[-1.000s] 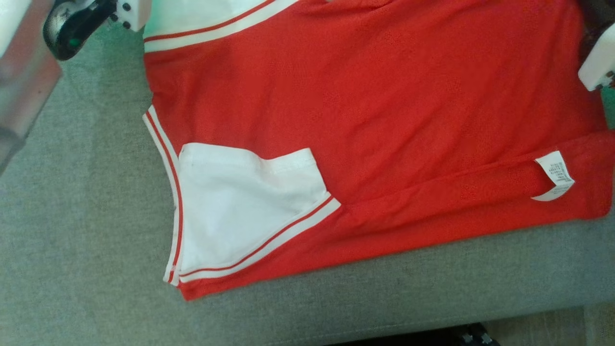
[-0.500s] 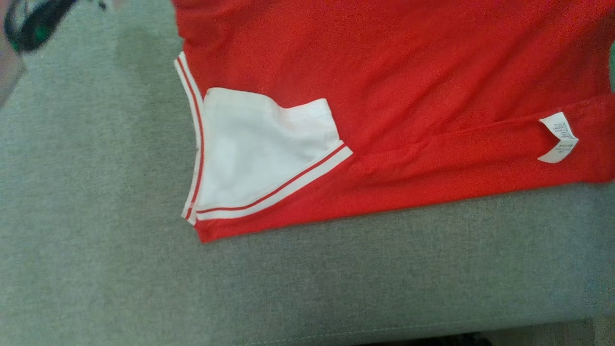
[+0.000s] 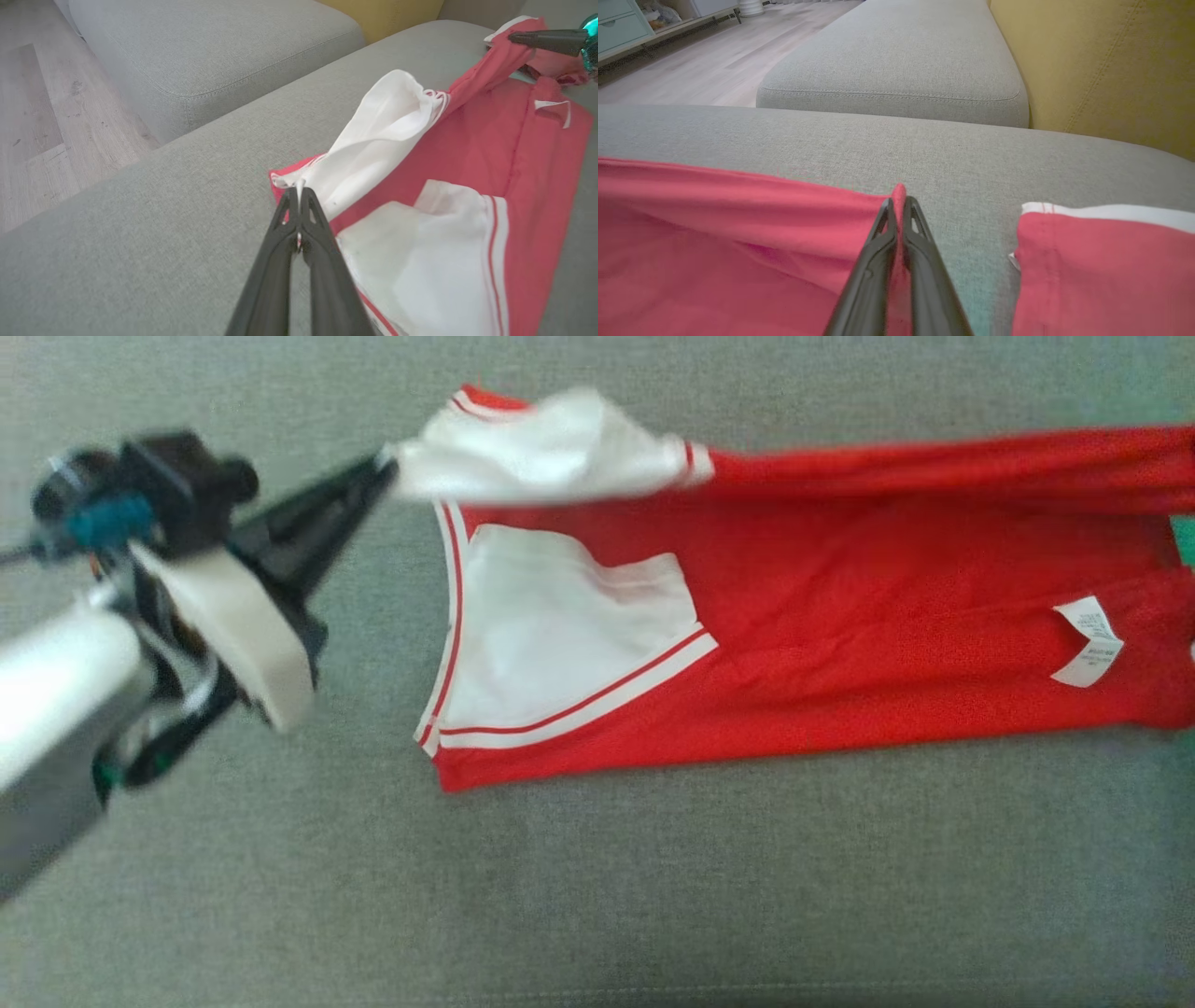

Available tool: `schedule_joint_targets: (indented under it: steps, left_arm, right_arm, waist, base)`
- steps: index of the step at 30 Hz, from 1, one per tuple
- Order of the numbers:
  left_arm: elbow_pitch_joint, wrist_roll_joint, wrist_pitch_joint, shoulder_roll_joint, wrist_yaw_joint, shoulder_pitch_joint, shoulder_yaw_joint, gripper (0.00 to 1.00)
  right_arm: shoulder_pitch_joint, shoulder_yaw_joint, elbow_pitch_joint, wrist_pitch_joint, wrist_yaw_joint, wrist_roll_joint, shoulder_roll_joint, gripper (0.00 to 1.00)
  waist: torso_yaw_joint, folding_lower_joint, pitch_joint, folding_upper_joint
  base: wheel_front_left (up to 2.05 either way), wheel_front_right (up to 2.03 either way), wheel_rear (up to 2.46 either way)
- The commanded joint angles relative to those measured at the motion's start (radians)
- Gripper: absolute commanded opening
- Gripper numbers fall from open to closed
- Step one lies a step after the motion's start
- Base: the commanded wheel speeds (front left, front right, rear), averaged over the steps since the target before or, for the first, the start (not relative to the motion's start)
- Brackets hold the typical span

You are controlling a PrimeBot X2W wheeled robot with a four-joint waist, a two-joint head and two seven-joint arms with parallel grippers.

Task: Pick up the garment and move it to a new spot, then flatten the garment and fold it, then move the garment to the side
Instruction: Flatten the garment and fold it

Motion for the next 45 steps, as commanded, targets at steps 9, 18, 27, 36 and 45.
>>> schedule_joint_targets:
  steps: [9, 18, 27, 36, 45]
  left_arm:
    - [-0.230, 0.010, 0.007, 0.103, 0.145, 0.163, 0.011, 0.00]
    - [-0.197, 0.007, -0.131, -0.003, 0.272, 0.327, 0.007, 1.00]
    - [-0.066, 0.094, -0.316, -0.215, 0.504, 0.557, 0.140, 1.00]
    - [-0.091, 0.448, -0.317, -0.442, 0.529, 0.841, 0.412, 1.00]
    - [-0.051, 0.576, -0.318, -0.557, 0.401, 0.908, 0.512, 1.00]
  right_arm:
    - [0.212, -0.122, -0.069, -0.017, -0.001, -0.045, -0.007, 0.00]
    - [0.327, -0.327, -0.066, -0.014, -0.001, -0.132, 0.147, 1.00]
    - [0.507, -0.630, -0.140, -0.027, -0.001, -0.284, 0.404, 1.00]
    - [0.498, -0.833, -0.187, 0.065, -0.001, -0.401, 0.580, 1.00]
    - [0.335, -0.989, 0.031, 0.152, -0.001, -0.532, 0.608, 1.00]
  waist:
    - [0.006, 0.0002, -0.038, -0.0001]
    - [0.003, 0.0002, -0.083, -0.0001]
    - [0.011, 0.0002, -0.202, -0.0001]
    - [0.076, 0.0002, -0.247, -0.0001]
    - [0.135, 0.0002, -0.230, -0.0001]
  base:
    - [0.00, 0.00, 0.00]
    - [0.00, 0.00, 0.00]
    - [0.00, 0.00, 0.00]
    - [0.00, 0.00, 0.00]
    - [0.00, 0.00, 0.00]
